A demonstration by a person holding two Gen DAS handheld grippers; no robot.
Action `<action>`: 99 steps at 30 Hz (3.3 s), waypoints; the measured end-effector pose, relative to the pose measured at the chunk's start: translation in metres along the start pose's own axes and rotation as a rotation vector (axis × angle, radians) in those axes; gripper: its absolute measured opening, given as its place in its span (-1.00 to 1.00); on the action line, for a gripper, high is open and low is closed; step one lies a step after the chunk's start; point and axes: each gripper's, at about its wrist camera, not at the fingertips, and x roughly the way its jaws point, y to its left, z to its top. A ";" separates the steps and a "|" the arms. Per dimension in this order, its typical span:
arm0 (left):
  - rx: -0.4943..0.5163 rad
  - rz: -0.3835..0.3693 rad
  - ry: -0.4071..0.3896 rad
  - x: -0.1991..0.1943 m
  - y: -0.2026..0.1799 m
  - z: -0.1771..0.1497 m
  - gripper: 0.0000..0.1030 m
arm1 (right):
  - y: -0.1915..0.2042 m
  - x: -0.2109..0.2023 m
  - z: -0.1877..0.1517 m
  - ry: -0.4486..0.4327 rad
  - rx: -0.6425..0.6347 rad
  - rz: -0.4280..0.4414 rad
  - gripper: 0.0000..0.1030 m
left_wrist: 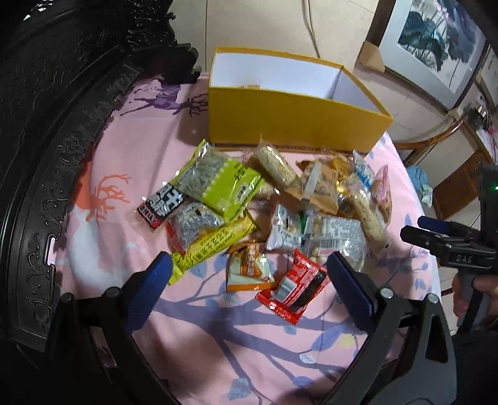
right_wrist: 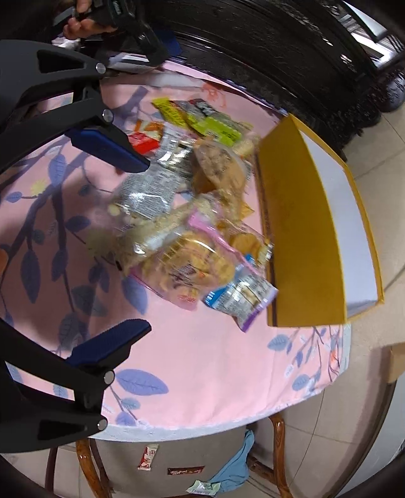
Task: Organize snacks
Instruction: 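Move both tools back from the box to the snack pile, then grasp the clear rice-cracker bar with the right tool while the left grasps the red packet, then carry both snacks over the yellow box and open both tools to drop them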
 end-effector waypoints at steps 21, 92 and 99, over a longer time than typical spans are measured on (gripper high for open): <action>-0.124 -0.013 0.041 0.005 0.021 -0.020 0.96 | 0.024 0.051 0.024 0.005 -0.128 -0.027 -0.16; 0.210 -0.226 -0.313 -0.038 -0.010 0.063 -0.14 | 0.013 -0.071 0.063 -0.275 0.191 0.204 -0.43; 0.180 -0.211 -0.437 -0.033 -0.031 0.157 -0.14 | 0.008 -0.086 0.135 -0.400 0.125 0.212 -0.43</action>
